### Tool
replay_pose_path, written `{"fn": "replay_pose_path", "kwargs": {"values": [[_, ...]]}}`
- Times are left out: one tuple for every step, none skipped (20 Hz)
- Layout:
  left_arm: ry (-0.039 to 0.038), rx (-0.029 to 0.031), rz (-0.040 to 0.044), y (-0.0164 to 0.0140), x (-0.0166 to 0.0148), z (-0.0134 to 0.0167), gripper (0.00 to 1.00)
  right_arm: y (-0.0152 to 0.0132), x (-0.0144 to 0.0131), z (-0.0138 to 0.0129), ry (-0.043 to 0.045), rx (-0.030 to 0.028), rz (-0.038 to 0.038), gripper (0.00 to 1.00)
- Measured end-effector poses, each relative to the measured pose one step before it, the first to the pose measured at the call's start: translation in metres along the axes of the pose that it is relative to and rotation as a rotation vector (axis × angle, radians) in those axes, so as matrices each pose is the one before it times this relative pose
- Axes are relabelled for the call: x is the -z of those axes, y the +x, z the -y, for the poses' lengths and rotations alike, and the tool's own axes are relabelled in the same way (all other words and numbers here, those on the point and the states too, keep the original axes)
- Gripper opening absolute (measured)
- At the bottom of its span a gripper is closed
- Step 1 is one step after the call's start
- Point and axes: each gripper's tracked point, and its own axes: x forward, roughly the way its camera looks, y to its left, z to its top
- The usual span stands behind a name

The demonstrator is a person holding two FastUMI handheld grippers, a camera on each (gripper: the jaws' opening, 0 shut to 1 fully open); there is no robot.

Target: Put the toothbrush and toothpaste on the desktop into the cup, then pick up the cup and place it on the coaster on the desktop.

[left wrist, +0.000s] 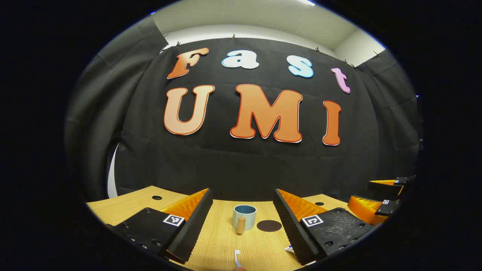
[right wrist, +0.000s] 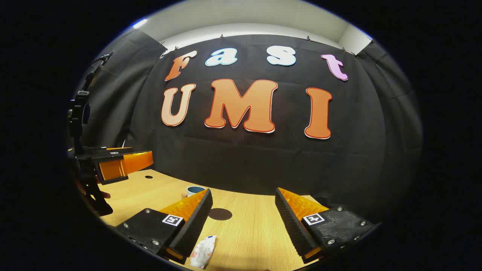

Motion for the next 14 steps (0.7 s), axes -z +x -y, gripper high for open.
{"fn": "replay_pose_path", "kwargs": {"values": [[-0.00148,-0.00104,-0.00201,-0.00086,0.00276,0.00084,1.00,0.00052,-0.00014,0.00028,-0.00135,0.00236,-0.00030,0.96],[0.00008,0.00174,-0.00324,0.00065,-0.00001,0.00086,1.00,-0.00052,0.00069,0.00058,-0.00074,-0.00225,0.00082,0.96],[0.00138,0.00173,-0.00427,0.00043,0.00207,0.00138,0.97,0.00014,0.00111,-0.00147,0.00021,-0.00569,-0.00167,0.96],[0.00392,0.00057,-0.00200,0.00036,-0.00024,0.00098,0.97,-0.00063,0.00040,-0.00021,0.00229,-0.00405,-0.00082,1.00],[0.00310,-0.00242,-0.00122,0.00005,0.00073,-0.00022,0.97,-0.00025,0.00092,-0.00126,0.00193,-0.00646,-0.00051,1.00],[0.00075,-0.00181,0.00169,-0.00046,-0.00133,-0.00086,0.97,0.00078,0.00150,-0.00140,0.00083,-0.00286,-0.00505,1.00],[0.00225,-0.00256,0.00082,0.00031,0.00030,0.00026,0.97,-0.00037,0.00089,-0.00148,-0.00140,-0.00679,-0.00268,1.00],[0.00530,-0.00031,0.00079,0.00035,-0.00096,0.00014,0.97,0.00078,0.00183,-0.00067,-0.00310,-0.00267,-0.00264,1.00],[0.00398,-0.00370,-0.00052,-0.00050,0.00041,-0.00078,0.97,0.00045,0.00017,-0.00054,-0.00023,-0.00054,-0.00252,1.00],[0.00188,0.00151,-0.00002,-0.00021,-0.00062,0.00055,0.97,0.00043,-0.00013,-0.00176,0.00097,-0.00576,-0.00082,1.00],[0.00103,-0.00128,-0.00071,0.00065,-0.00020,0.00031,0.97,-0.00008,0.00079,-0.00006,0.00310,-0.00087,-0.00333,1.00],[0.00165,0.00141,-0.00006,-0.00027,-0.00111,-0.00003,0.97,0.00062,0.00104,-0.00143,0.00256,-0.00596,-0.00085,1.00],[0.00286,-0.00129,0.00217,-0.00087,0.00040,-0.00045,0.97,0.00080,0.00054,-0.00010,0.00174,-0.00179,-0.00203,1.00],[0.00315,0.00048,-0.00064,0.00047,-0.00069,0.00017,0.97,-0.00047,0.00081,-0.00166,-0.00003,-0.00337,-0.00196,1.00]]}}
